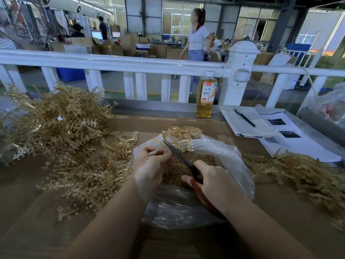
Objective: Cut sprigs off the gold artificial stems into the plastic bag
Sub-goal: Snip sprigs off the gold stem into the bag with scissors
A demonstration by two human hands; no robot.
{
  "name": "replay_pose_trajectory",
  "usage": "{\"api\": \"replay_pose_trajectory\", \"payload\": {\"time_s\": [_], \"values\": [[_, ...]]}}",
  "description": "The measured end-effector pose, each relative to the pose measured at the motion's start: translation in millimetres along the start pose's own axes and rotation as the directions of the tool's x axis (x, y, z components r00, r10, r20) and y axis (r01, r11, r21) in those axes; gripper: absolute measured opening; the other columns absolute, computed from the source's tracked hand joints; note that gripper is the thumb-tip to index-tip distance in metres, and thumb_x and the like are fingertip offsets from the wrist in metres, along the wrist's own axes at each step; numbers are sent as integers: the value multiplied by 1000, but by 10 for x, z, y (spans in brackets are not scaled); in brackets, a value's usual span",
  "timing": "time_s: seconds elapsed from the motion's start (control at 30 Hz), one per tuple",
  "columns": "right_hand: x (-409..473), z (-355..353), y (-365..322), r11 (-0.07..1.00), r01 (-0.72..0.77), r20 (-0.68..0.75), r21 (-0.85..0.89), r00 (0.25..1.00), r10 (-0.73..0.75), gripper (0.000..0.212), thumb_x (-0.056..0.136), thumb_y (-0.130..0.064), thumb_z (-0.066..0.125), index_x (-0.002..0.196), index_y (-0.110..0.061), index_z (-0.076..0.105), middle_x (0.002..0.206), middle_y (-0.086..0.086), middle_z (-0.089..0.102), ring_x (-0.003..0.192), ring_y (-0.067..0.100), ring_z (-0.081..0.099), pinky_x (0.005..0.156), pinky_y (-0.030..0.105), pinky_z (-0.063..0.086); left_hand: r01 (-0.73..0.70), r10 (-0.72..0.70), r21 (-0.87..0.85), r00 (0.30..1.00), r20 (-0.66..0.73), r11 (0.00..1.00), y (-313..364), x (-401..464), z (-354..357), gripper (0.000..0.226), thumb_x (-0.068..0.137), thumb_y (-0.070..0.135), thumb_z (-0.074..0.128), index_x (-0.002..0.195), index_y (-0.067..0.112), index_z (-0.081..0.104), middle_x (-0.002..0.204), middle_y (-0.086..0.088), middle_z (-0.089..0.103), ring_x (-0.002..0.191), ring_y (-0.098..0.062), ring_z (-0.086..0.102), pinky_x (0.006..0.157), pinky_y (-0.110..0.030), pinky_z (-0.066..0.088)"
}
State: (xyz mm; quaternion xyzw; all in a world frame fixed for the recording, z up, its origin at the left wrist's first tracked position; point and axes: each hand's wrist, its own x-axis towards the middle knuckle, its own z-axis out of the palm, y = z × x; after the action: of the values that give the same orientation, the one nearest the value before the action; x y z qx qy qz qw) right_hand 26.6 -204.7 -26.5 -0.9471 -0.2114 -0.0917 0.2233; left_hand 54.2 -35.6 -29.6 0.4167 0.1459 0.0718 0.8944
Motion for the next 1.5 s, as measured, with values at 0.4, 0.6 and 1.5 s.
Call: {"api": "replay_pose_trajectory", "payload": {"time_s": [0.4,0.6,1.5], "values": [[-58,-29,-25,992,80,-307,100,951,-46,25,87,-54,55,86,-28,54,61,-16,46,58,-1,48,52,11,33,-17,6,188,998,59,982,96,-74,159,37,86,-22,36,82,4,61,92,-12,65,79,-20,56,65,-25,43],[-39,-82,-59,973,49,-391,227,919,45,24,87,-58,51,81,-34,49,52,-12,45,61,2,53,51,11,37,-83,60,180,990,126,980,198,-39,327,34,82,-23,48,84,6,65,83,-4,67,69,-12,62,70,-25,53],[58,38,-2,934,37,-344,356,934,94,26,86,-60,53,83,-34,51,65,-12,53,68,3,53,58,16,40,58,-229,873,971,63,484,314,329,729,27,100,17,36,113,6,57,59,-1,46,39,-9,28,34,-17,23]]}}
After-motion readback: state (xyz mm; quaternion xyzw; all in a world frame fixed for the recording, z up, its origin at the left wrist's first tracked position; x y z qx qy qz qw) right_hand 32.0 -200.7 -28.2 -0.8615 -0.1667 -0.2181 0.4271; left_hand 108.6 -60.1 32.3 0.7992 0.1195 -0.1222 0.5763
